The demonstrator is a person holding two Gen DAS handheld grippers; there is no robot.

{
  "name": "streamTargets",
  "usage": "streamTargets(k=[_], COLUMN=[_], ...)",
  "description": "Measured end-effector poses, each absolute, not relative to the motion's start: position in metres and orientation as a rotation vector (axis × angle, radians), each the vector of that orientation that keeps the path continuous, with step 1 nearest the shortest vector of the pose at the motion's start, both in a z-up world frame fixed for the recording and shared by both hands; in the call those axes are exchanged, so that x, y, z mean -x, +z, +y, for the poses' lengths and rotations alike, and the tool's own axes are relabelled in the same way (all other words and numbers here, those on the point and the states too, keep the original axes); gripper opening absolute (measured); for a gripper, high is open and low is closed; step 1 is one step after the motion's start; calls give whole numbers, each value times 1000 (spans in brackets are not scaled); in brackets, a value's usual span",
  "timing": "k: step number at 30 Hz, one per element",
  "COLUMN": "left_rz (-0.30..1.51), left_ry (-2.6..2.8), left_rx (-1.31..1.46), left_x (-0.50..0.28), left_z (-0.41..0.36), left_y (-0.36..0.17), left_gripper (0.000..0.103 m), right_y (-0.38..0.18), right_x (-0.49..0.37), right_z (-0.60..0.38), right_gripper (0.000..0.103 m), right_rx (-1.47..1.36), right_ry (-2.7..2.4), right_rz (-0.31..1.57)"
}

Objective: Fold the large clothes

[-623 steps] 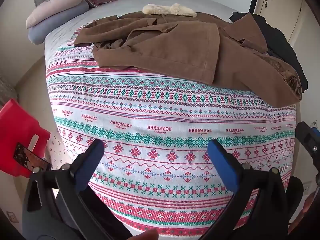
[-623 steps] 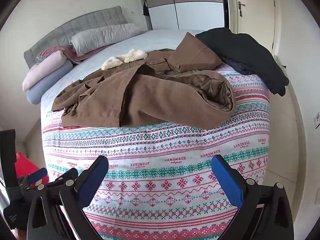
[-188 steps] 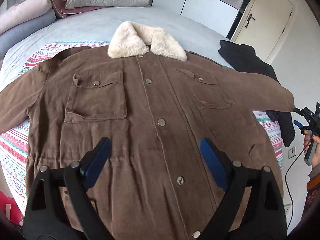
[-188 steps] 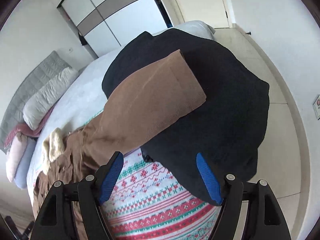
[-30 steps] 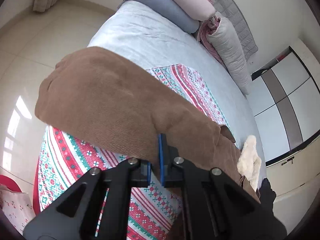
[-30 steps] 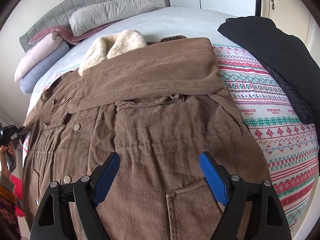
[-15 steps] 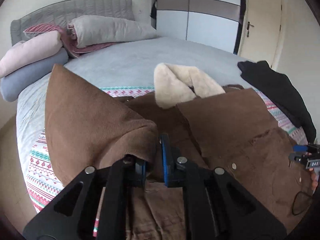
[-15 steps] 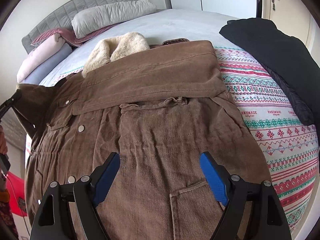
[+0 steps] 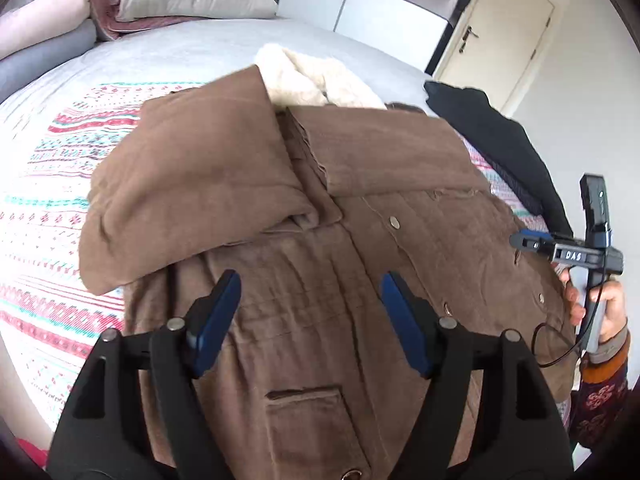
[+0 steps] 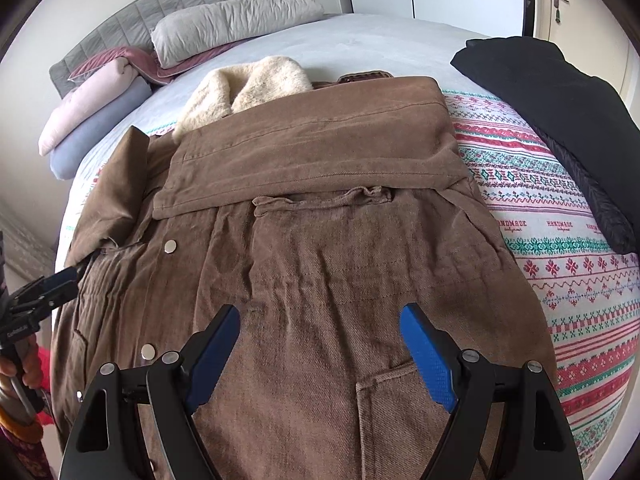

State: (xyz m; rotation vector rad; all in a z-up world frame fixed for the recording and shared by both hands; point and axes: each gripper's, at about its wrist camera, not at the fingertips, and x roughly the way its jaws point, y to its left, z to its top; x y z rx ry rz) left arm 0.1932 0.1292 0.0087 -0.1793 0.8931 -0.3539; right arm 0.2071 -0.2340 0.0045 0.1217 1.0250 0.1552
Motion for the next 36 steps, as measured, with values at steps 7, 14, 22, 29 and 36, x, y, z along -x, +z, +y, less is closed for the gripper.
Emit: streamTargets(k=[7,14,22,29,36], left_rz=[968,882,733,617,694], left_ry=[-175,7,-11,-365,-683], left_rx=[564,850,720,521,292], left_x=[-202,-219,-249,-281,-263], left_z=[214,255,217,92,3], left_y=[-15,-60,0,99,105], left_gripper=[78,75,6,7,59], right_y=[9,15,18,15,16], right_x=[-205,-201,-202,-203,-203], right_z=[-227,-223,-225,-229,-242], right_gripper=[83,83,83,83,83], right_rx=[-114,-110,-121,-144,-167], right_ry=[177,189,191,183,163], right_rz=[1013,997,989,993,982])
